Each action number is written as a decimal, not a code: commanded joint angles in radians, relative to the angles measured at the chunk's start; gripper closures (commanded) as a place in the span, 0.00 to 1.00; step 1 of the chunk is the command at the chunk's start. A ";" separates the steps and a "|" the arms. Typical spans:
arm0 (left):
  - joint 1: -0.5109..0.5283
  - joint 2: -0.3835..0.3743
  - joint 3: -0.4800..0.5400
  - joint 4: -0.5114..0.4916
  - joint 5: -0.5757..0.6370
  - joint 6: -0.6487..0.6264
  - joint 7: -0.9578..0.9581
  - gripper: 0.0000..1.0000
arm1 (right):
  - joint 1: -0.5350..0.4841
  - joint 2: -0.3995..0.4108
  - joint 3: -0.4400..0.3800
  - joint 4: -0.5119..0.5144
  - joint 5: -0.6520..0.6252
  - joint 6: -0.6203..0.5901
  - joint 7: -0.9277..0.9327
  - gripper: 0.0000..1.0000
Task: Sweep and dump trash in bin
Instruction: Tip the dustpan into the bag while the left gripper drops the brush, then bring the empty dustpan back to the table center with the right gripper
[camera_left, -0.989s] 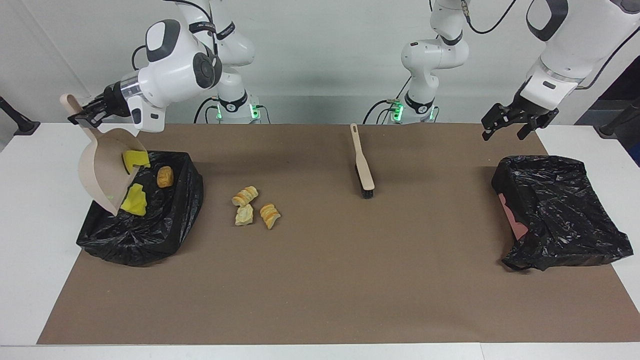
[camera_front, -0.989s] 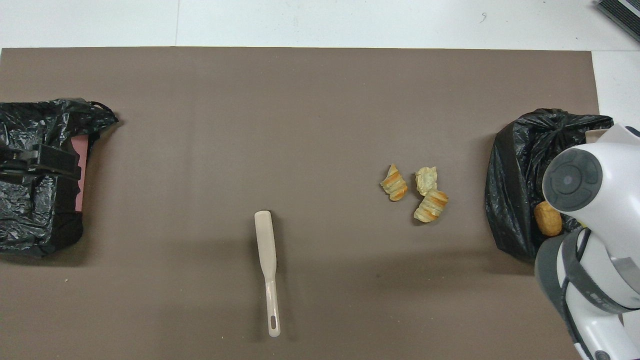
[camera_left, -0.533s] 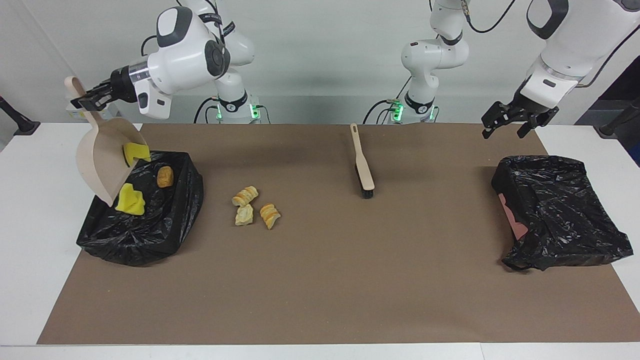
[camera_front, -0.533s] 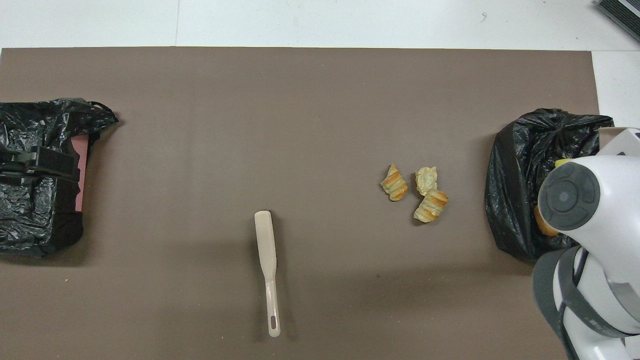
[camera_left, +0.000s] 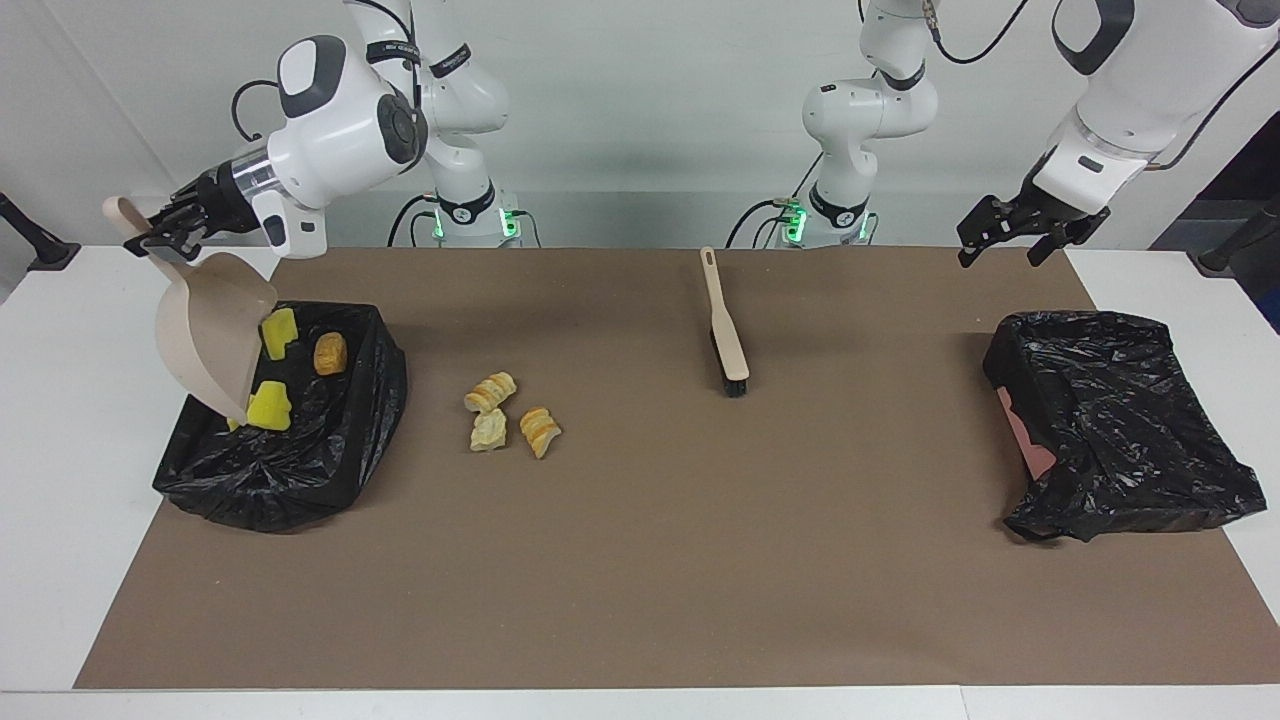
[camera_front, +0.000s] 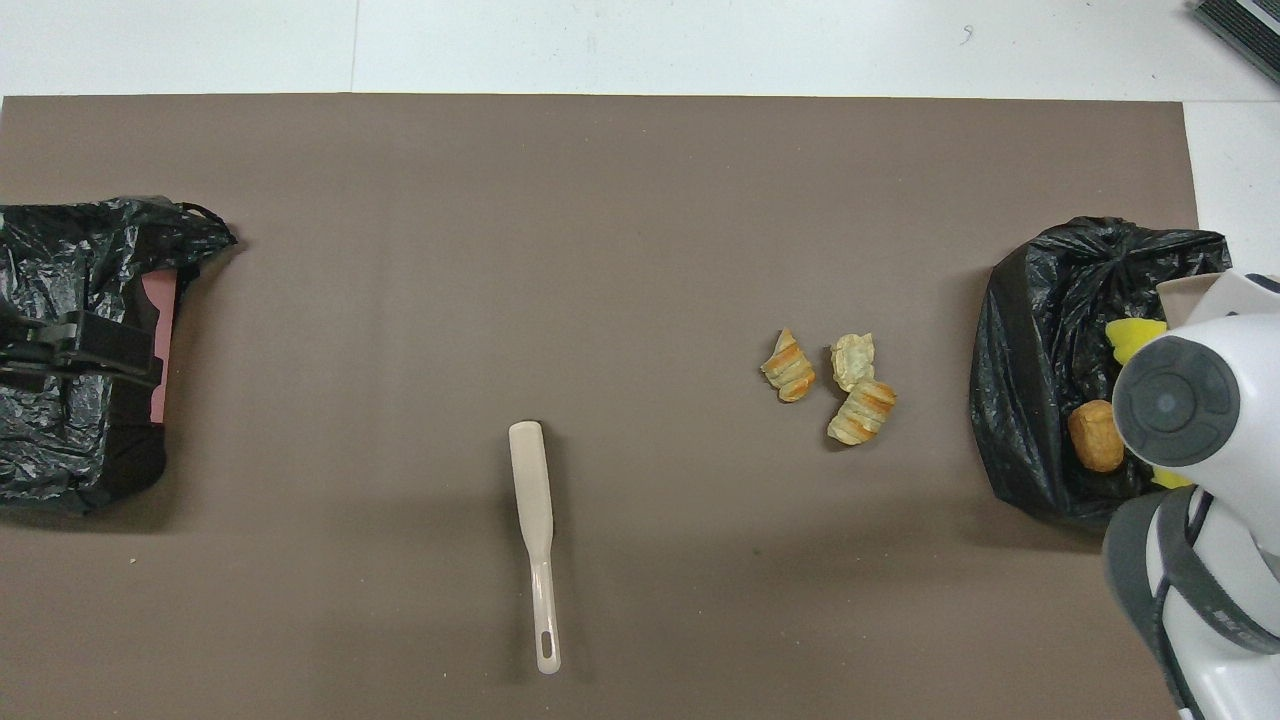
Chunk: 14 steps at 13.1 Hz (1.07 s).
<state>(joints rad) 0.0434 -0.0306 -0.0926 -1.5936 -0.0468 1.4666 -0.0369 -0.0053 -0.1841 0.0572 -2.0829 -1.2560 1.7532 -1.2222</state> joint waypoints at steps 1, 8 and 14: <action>-0.013 -0.032 -0.004 -0.034 0.021 0.003 0.005 0.00 | 0.005 -0.009 0.006 0.007 -0.029 -0.006 0.048 1.00; -0.025 -0.032 -0.007 -0.039 0.021 0.012 0.008 0.00 | 0.028 -0.020 0.041 0.167 0.361 -0.078 0.338 1.00; -0.024 -0.035 -0.007 -0.049 0.021 0.012 0.009 0.00 | 0.077 0.023 0.088 0.173 0.772 -0.077 0.810 1.00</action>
<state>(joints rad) 0.0254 -0.0381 -0.1055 -1.6041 -0.0460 1.4673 -0.0369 0.0419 -0.1922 0.1253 -1.9269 -0.5572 1.6916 -0.5710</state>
